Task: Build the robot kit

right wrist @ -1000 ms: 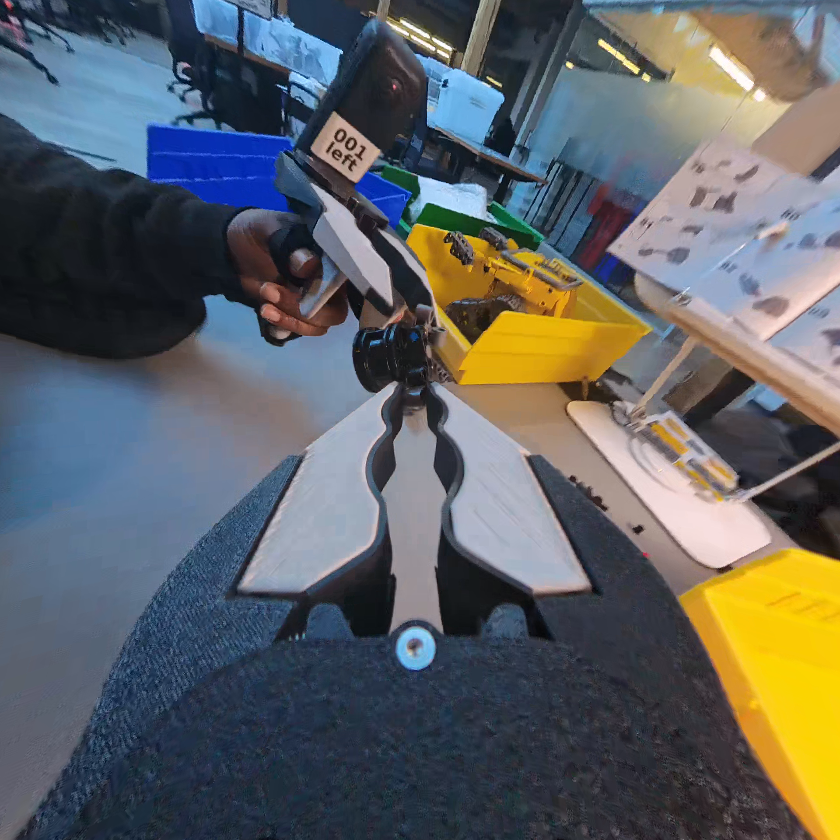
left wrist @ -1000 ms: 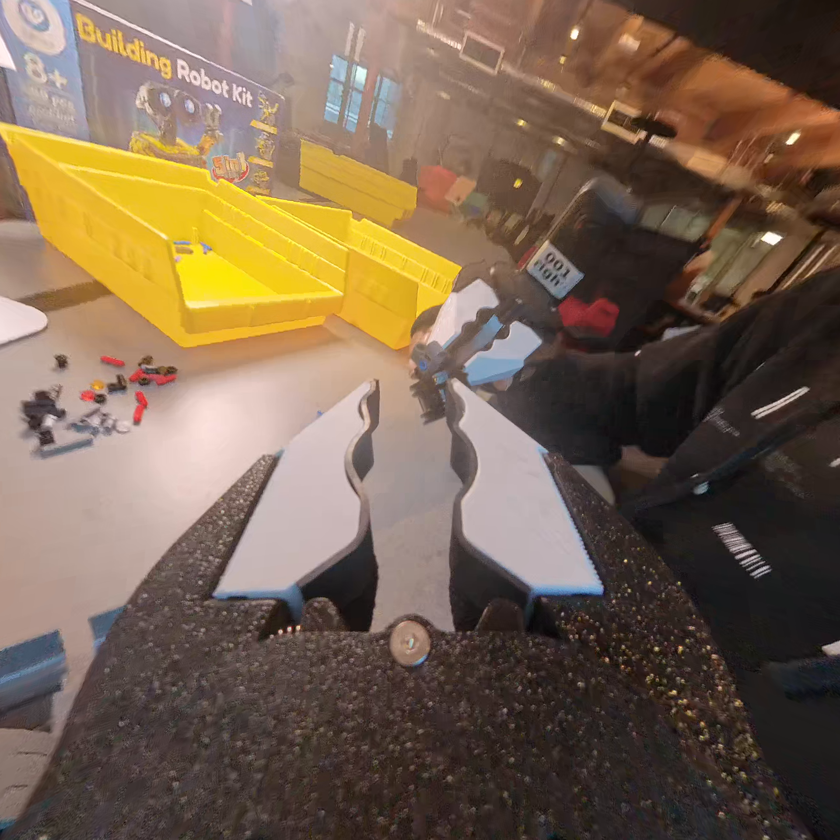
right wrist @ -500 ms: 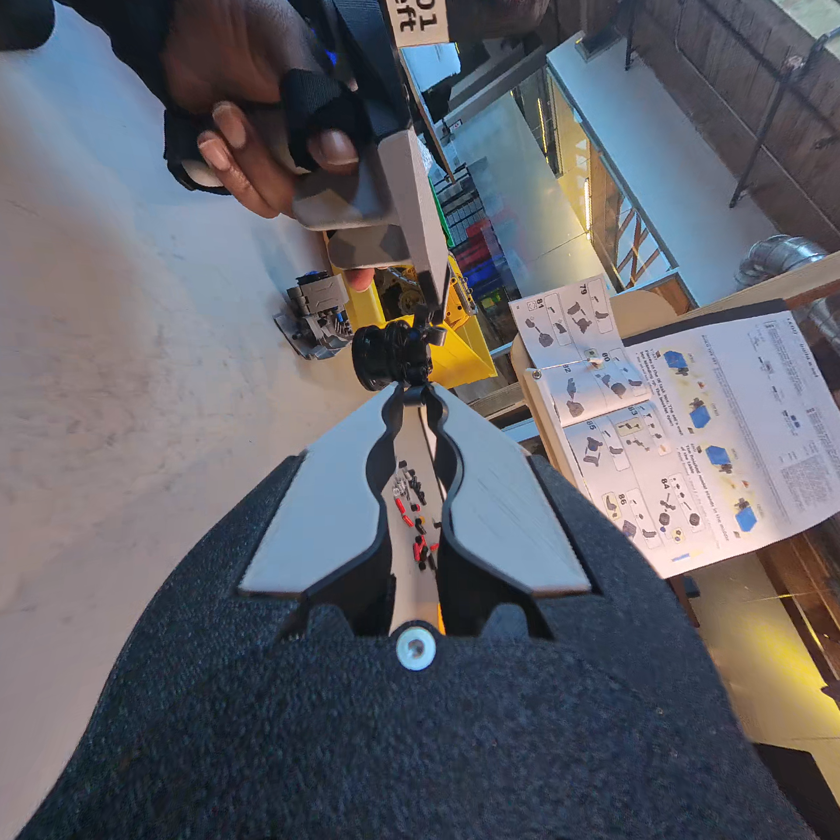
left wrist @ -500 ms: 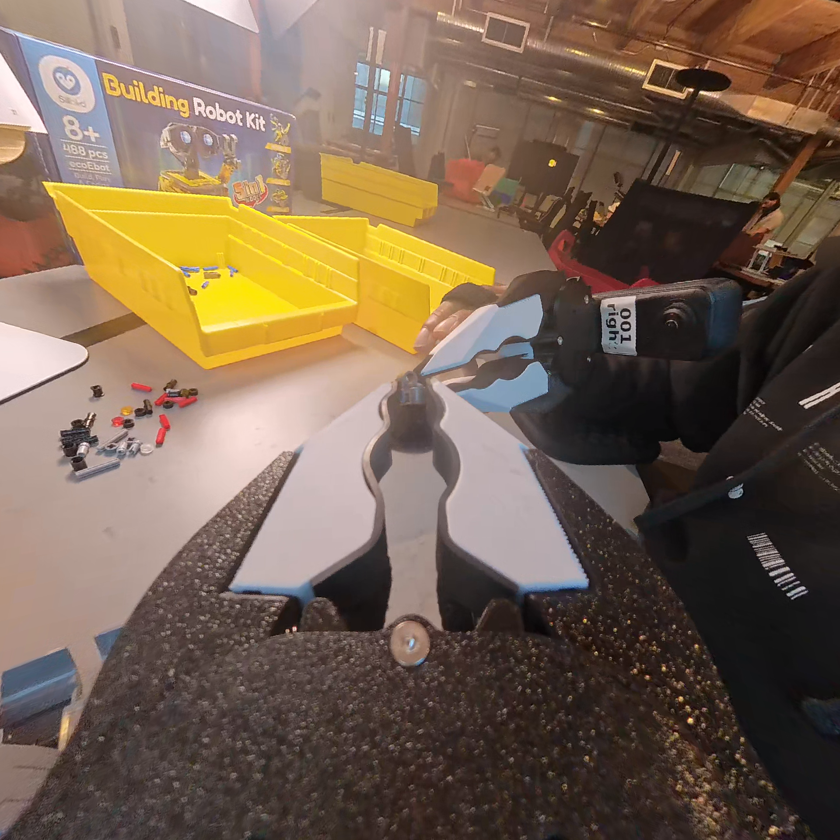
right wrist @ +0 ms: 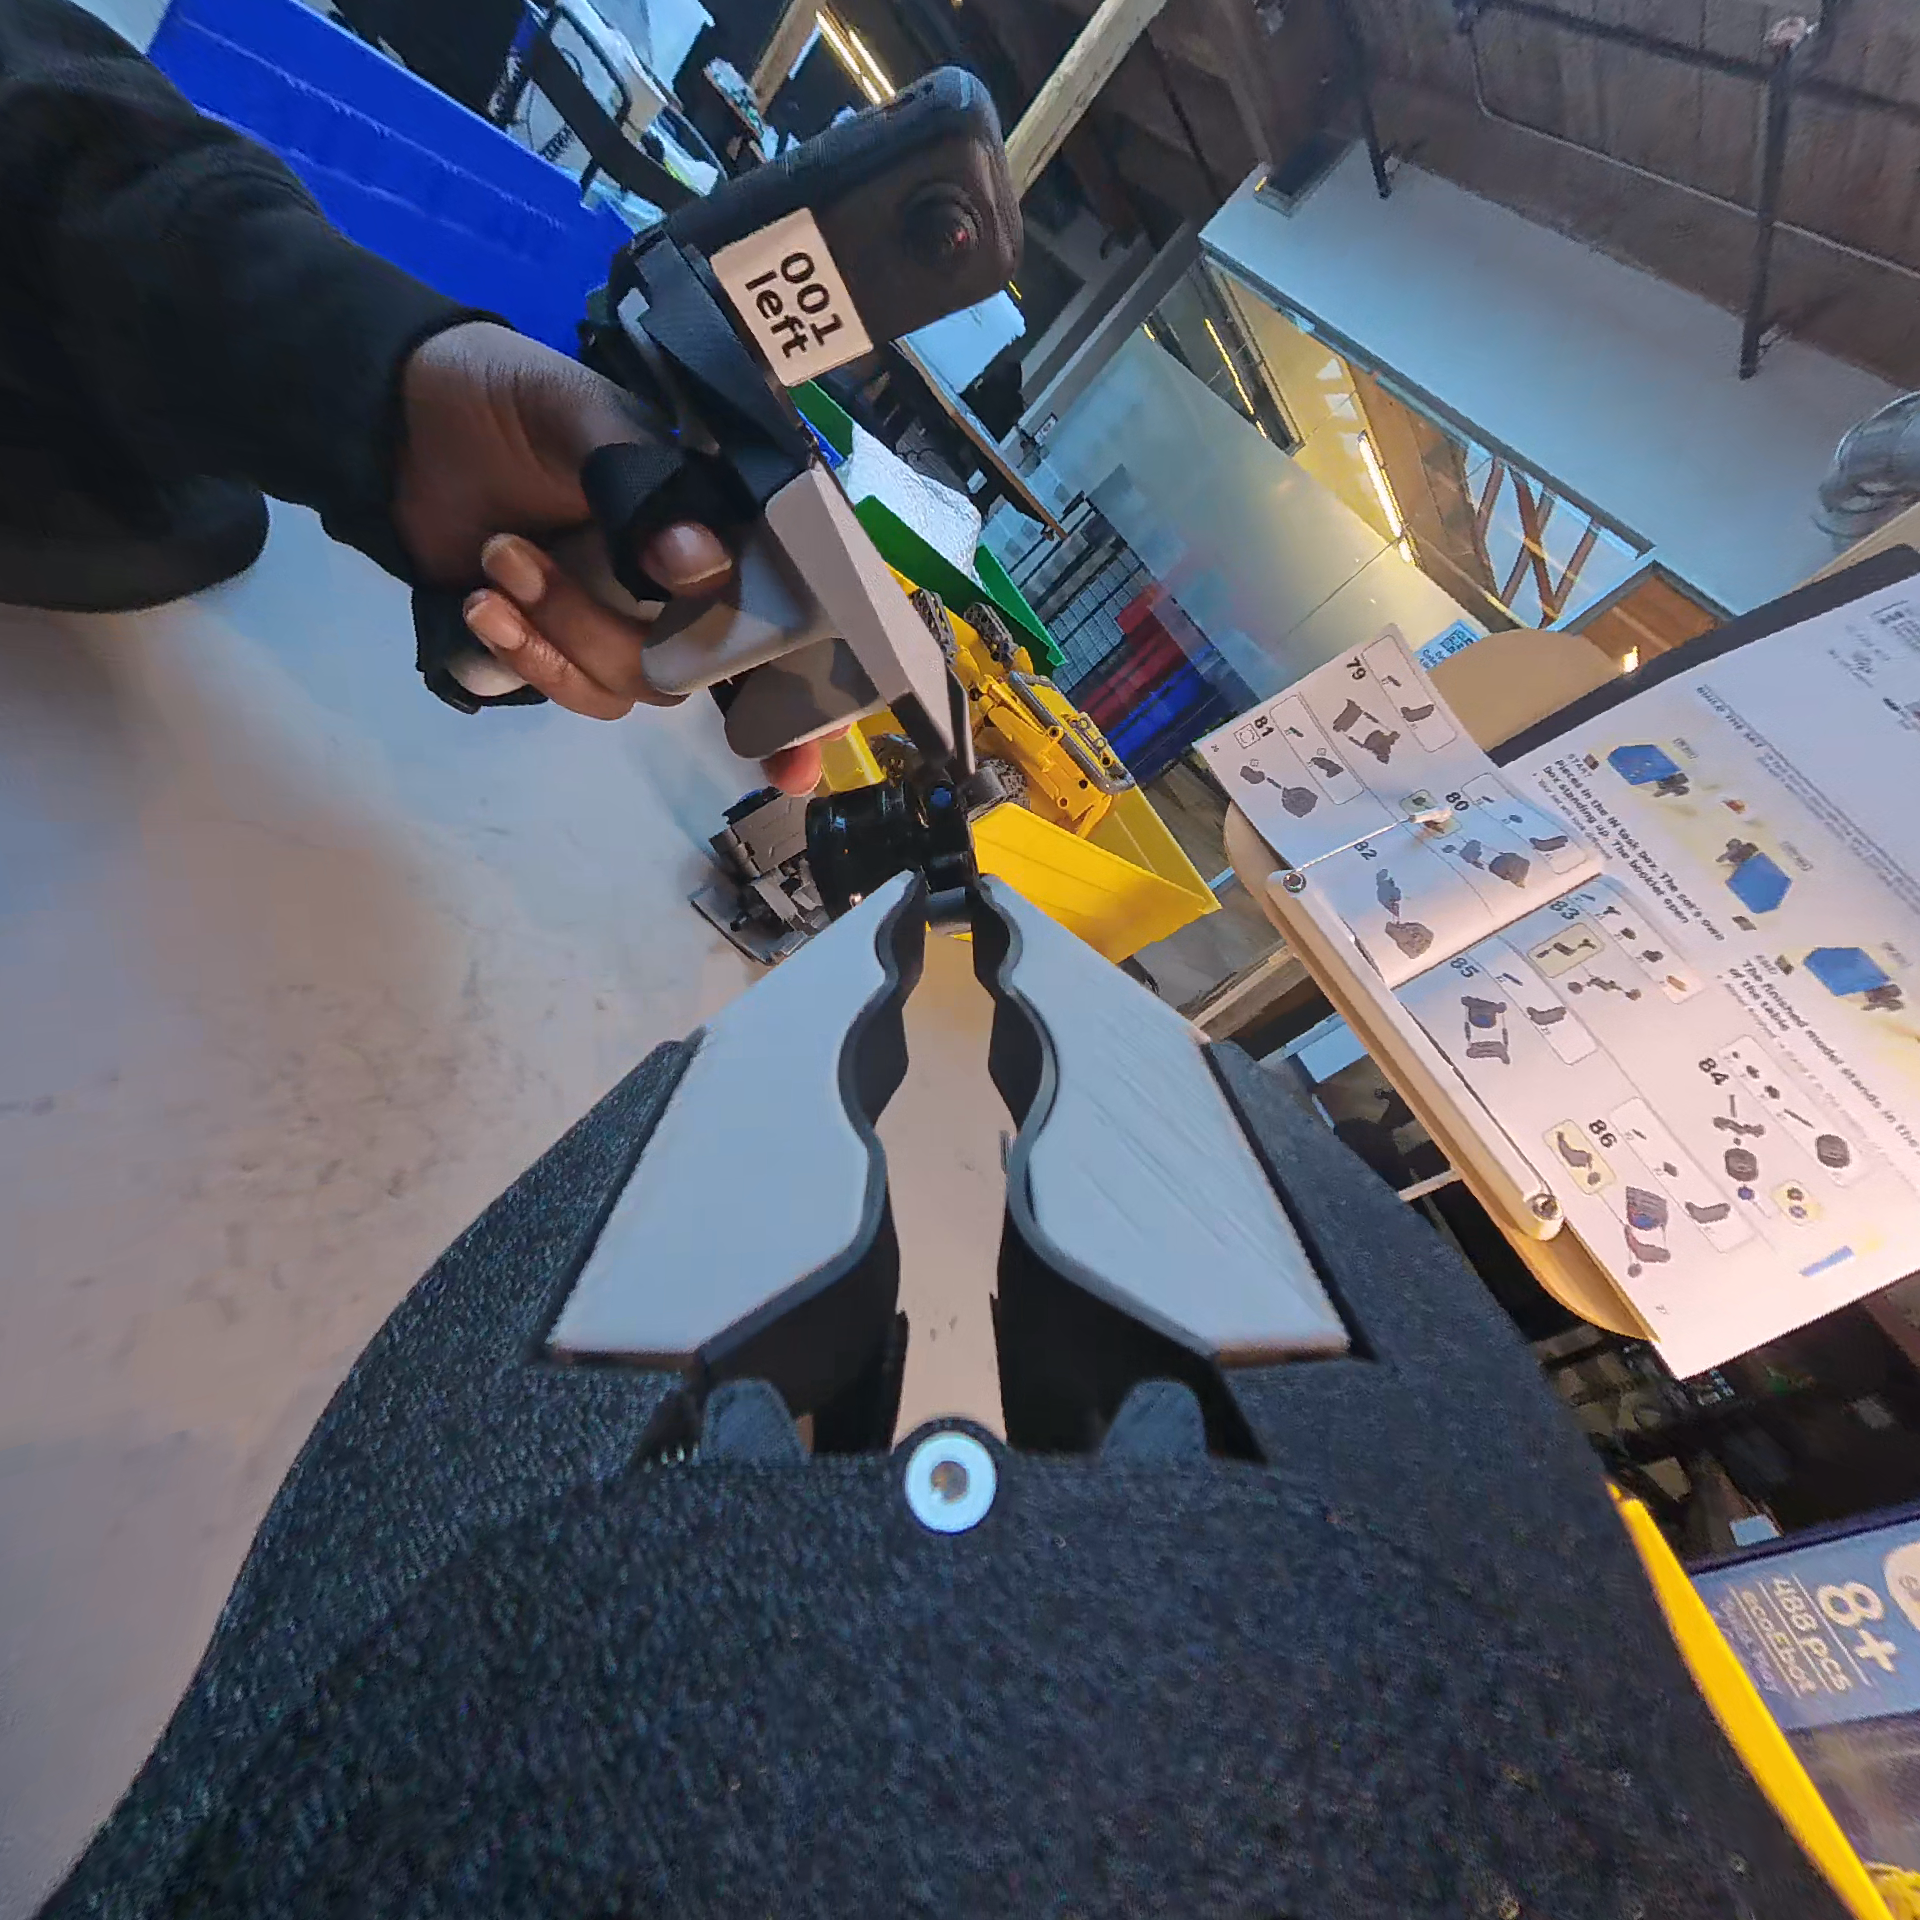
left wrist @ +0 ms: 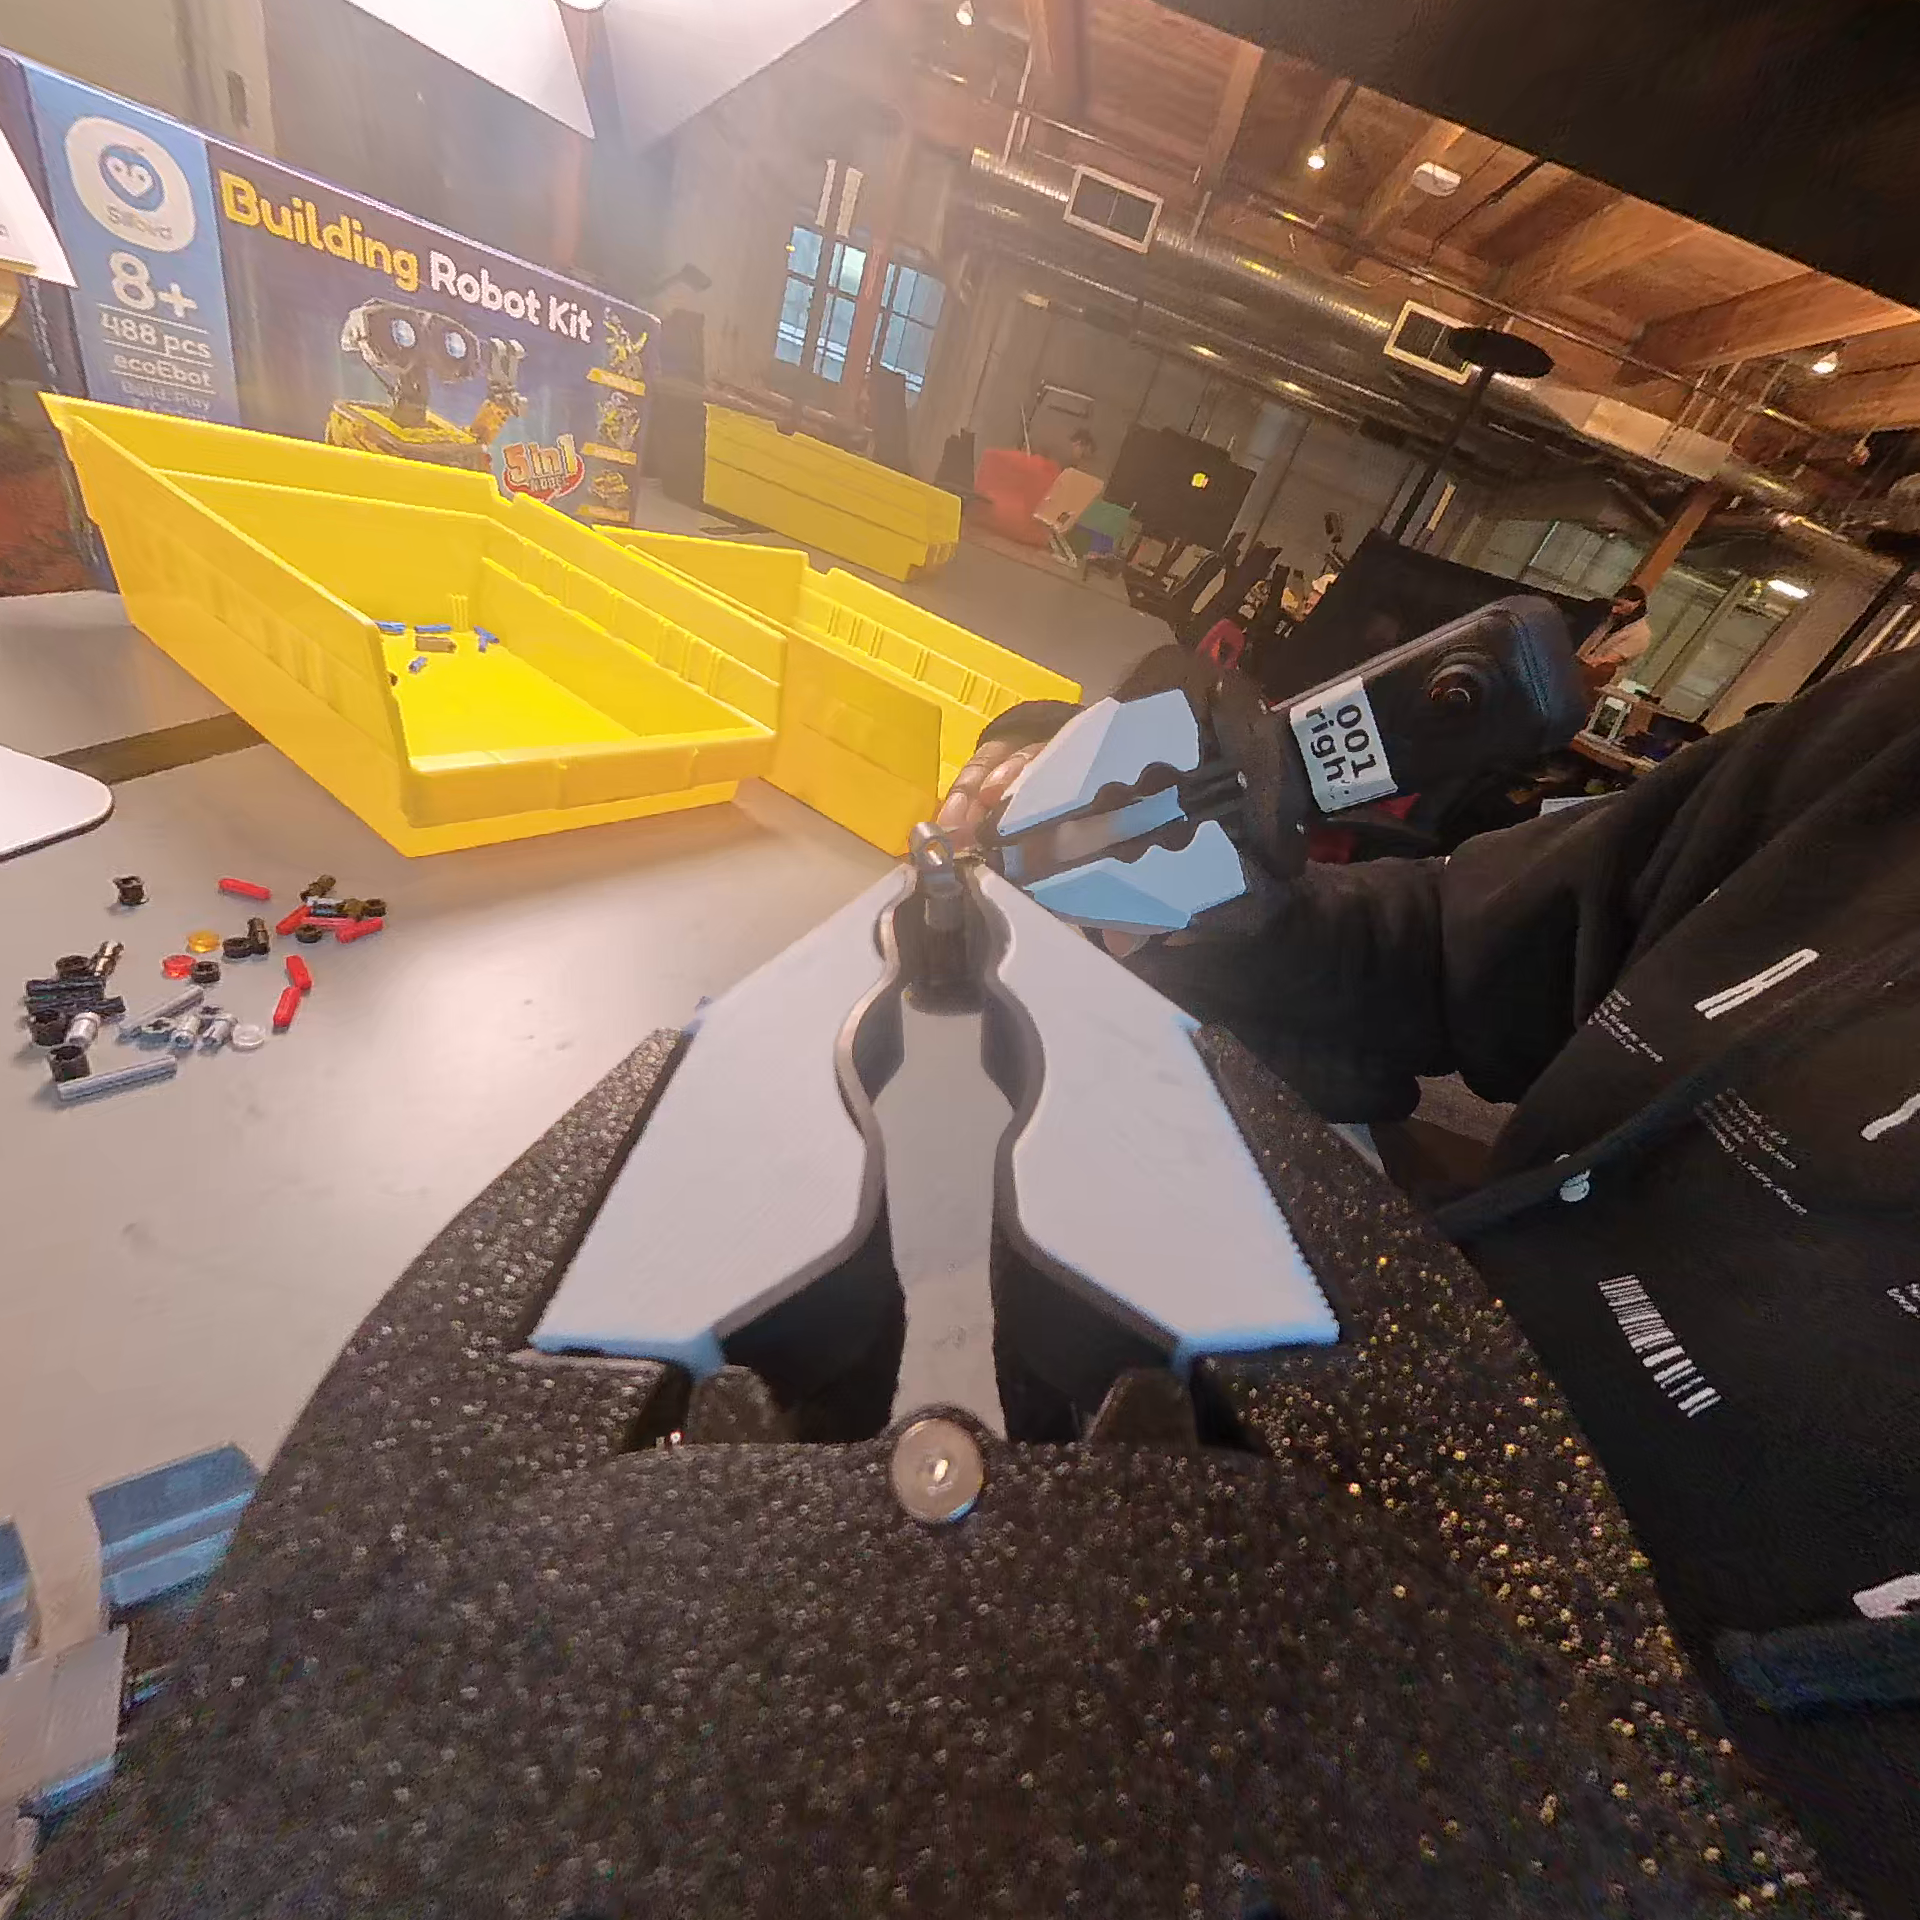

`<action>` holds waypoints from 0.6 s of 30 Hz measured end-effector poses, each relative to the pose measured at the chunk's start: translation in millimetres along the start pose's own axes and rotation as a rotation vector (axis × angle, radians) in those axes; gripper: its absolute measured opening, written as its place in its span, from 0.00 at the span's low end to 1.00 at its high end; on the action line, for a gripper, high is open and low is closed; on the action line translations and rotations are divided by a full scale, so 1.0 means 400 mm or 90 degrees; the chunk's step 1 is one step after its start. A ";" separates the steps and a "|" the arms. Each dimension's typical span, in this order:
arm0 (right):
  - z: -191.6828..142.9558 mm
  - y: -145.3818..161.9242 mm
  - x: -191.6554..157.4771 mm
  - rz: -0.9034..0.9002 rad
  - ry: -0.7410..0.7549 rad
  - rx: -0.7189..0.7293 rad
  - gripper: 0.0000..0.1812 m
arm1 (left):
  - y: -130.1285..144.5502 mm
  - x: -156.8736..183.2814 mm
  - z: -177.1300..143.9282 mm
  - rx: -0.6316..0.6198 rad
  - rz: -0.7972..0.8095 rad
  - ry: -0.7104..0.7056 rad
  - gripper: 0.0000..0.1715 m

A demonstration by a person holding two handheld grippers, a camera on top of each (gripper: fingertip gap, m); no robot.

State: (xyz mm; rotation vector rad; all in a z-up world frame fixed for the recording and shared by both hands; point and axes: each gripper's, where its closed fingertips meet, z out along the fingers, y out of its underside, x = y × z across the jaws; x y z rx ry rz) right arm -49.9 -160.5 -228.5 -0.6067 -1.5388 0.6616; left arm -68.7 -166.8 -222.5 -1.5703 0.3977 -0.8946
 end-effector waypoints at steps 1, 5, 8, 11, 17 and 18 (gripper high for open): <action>0.000 0.001 -0.001 -0.001 -0.003 0.000 0.04 | 0.000 0.000 0.000 0.000 -0.002 0.001 0.03; -0.001 0.000 -0.007 -0.001 -0.020 0.006 0.04 | -0.006 0.001 -0.004 0.009 -0.022 0.014 0.07; 0.002 0.010 -0.019 0.059 -0.058 0.002 0.05 | -0.008 -0.006 -0.017 0.002 -0.029 0.027 0.17; 0.005 0.030 -0.028 0.204 -0.116 -0.006 0.05 | 0.025 -0.014 -0.023 -0.056 0.019 0.021 0.24; 0.009 0.078 -0.009 0.576 -0.191 -0.018 0.05 | 0.071 -0.035 -0.006 -0.114 0.096 -0.038 0.22; 0.009 0.085 -0.016 0.618 -0.210 -0.022 0.05 | 0.080 -0.037 -0.002 -0.121 0.100 -0.040 0.23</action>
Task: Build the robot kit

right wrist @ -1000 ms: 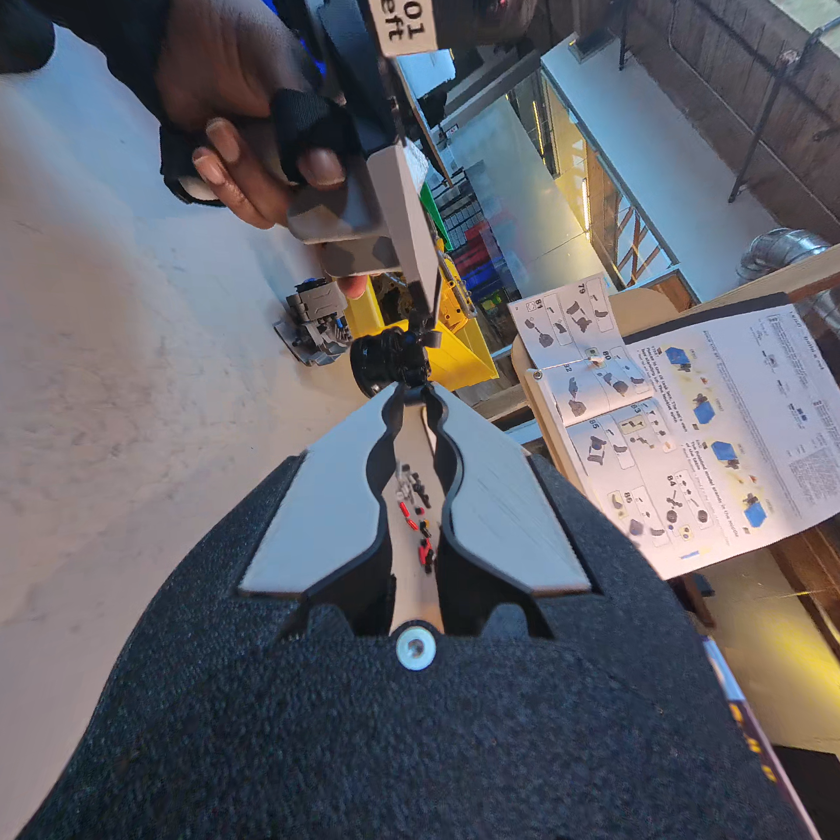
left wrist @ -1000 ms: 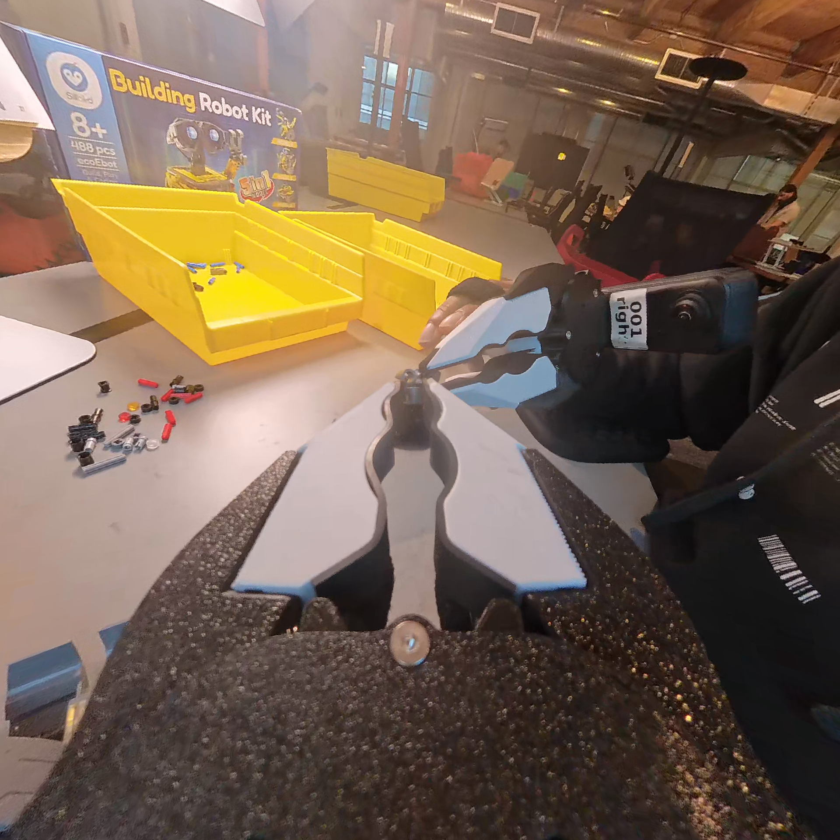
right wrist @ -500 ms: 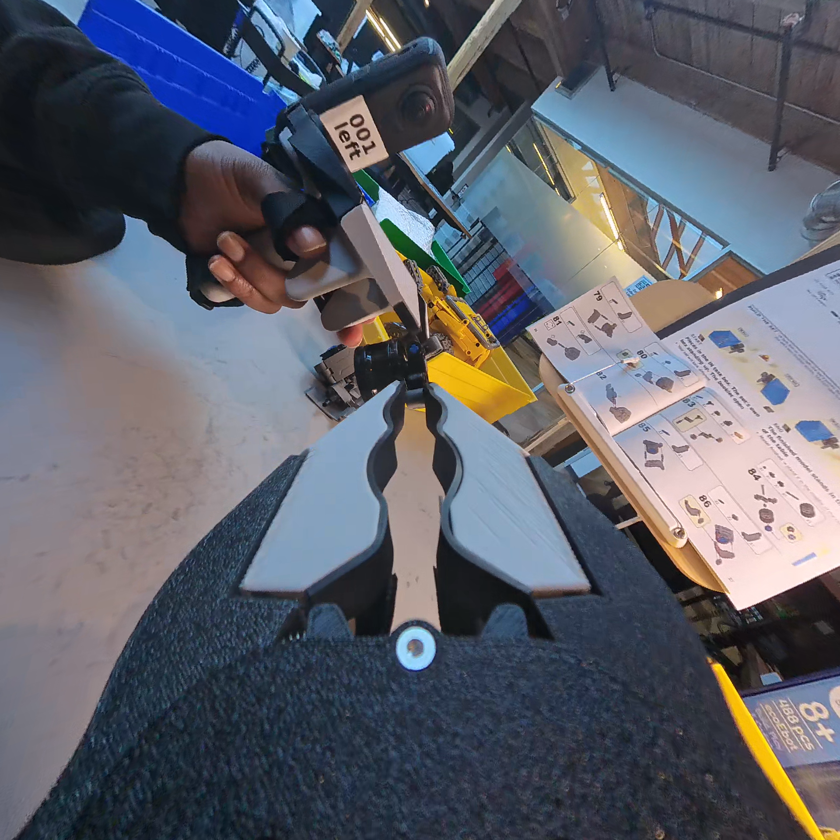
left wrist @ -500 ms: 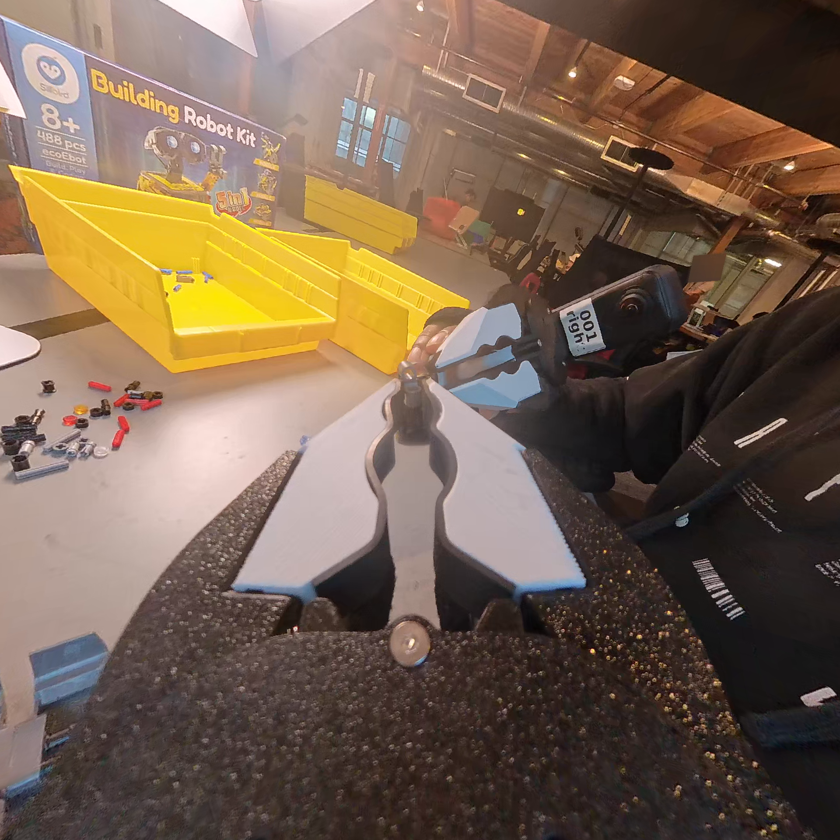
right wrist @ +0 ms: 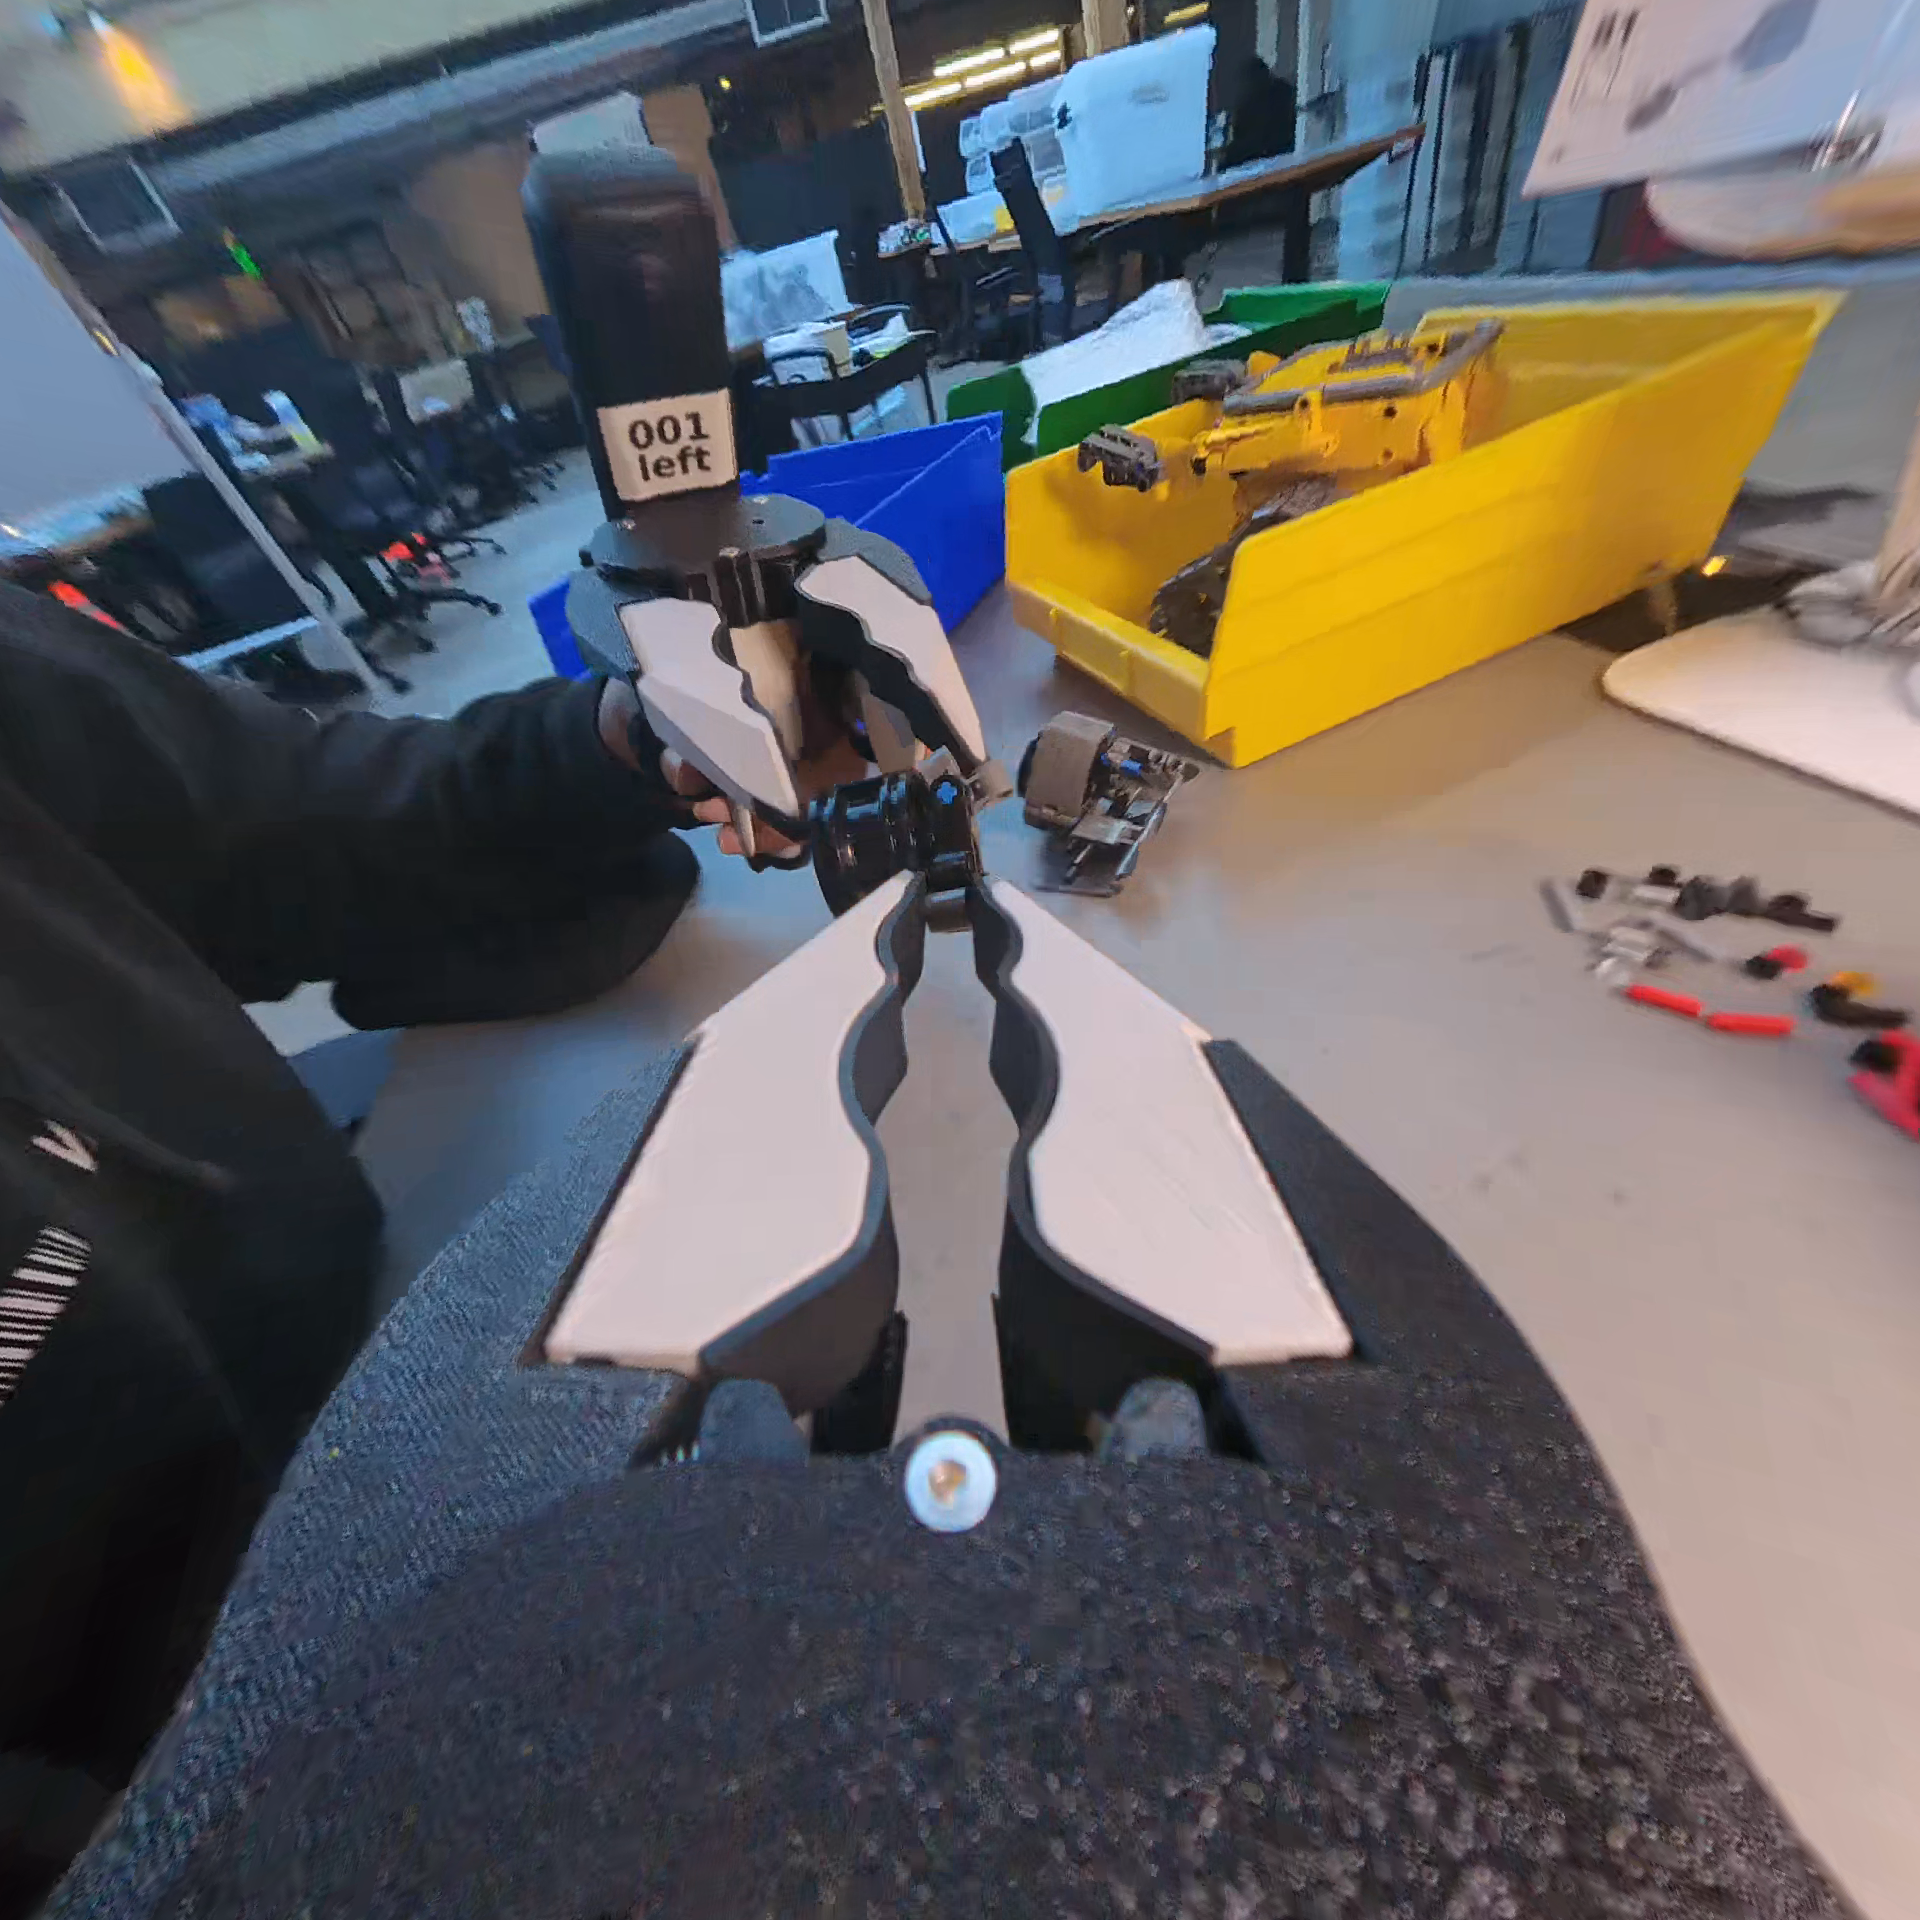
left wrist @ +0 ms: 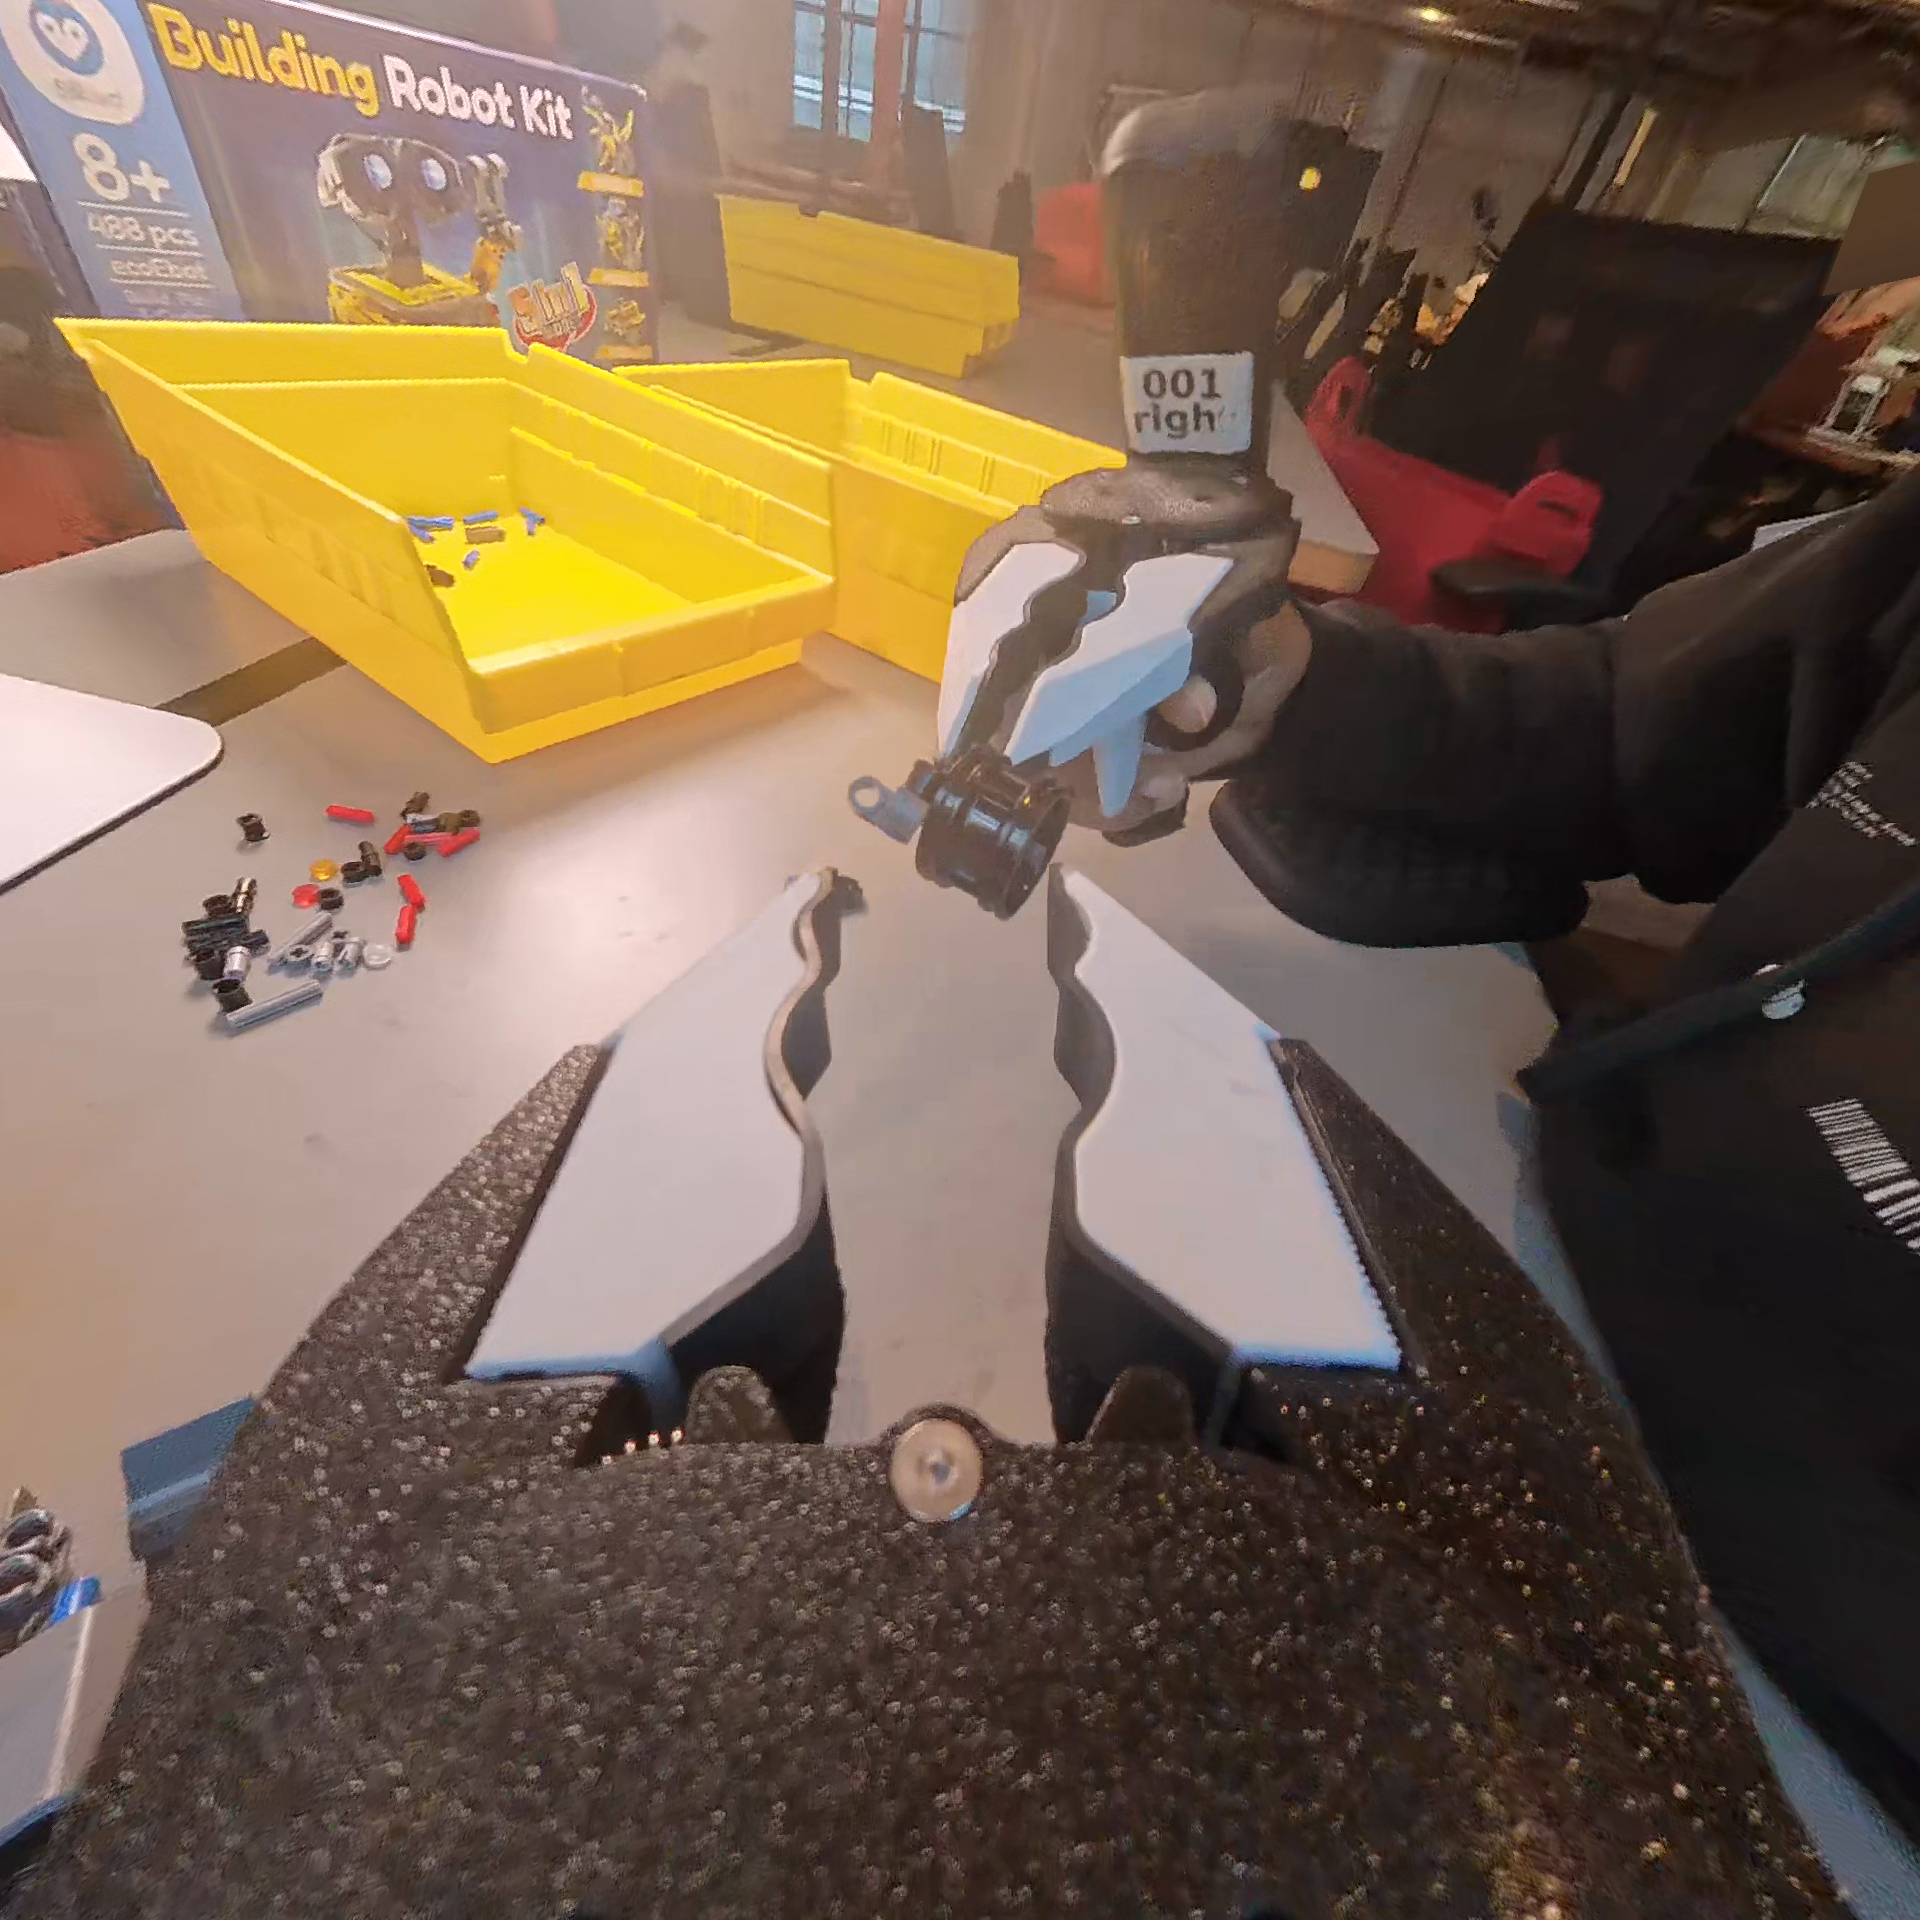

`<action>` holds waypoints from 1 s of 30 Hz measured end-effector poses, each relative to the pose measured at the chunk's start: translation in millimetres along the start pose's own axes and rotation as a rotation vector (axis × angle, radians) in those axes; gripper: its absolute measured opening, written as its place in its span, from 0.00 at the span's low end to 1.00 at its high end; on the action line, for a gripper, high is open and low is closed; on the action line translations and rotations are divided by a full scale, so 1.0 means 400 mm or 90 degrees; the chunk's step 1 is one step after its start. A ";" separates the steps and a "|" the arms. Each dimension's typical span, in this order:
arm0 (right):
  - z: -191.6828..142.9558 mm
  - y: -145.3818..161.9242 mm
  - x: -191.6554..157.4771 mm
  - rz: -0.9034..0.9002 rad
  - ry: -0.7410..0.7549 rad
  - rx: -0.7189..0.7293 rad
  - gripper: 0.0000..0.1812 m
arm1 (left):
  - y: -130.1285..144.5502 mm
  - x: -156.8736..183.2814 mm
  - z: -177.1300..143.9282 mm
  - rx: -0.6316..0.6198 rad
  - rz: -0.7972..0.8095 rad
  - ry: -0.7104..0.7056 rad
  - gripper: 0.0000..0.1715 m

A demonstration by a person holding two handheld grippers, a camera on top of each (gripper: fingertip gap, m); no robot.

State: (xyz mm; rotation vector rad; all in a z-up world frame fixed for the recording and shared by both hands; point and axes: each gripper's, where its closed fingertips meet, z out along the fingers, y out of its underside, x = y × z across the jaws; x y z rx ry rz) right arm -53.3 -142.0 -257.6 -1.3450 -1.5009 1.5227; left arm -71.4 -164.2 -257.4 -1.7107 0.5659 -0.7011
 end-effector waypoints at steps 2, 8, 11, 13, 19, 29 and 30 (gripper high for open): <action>0.003 0.015 0.001 0.086 -0.034 -0.006 0.05 | 0.013 0.001 0.009 -0.013 0.006 -0.002 0.23; 0.011 0.066 -0.032 0.210 -0.141 -0.060 0.05 | 0.030 0.026 0.019 -0.037 0.029 0.025 0.28; 0.011 0.070 -0.055 0.182 -0.171 -0.071 0.05 | 0.065 0.072 0.029 -0.086 0.015 0.099 0.26; 0.006 0.073 -0.063 0.148 -0.177 -0.081 0.05 | 0.069 0.079 0.032 -0.090 0.016 0.107 0.23; -0.007 0.067 -0.085 0.107 -0.208 -0.082 0.04 | 0.062 0.108 0.031 -0.087 -0.011 0.154 0.23; -0.017 0.062 -0.122 0.065 -0.249 -0.086 0.04 | 0.054 0.150 0.023 -0.070 -0.059 0.240 0.23; -0.018 0.059 -0.126 0.067 -0.254 -0.083 0.04 | 0.054 0.159 0.023 -0.069 -0.071 0.257 0.23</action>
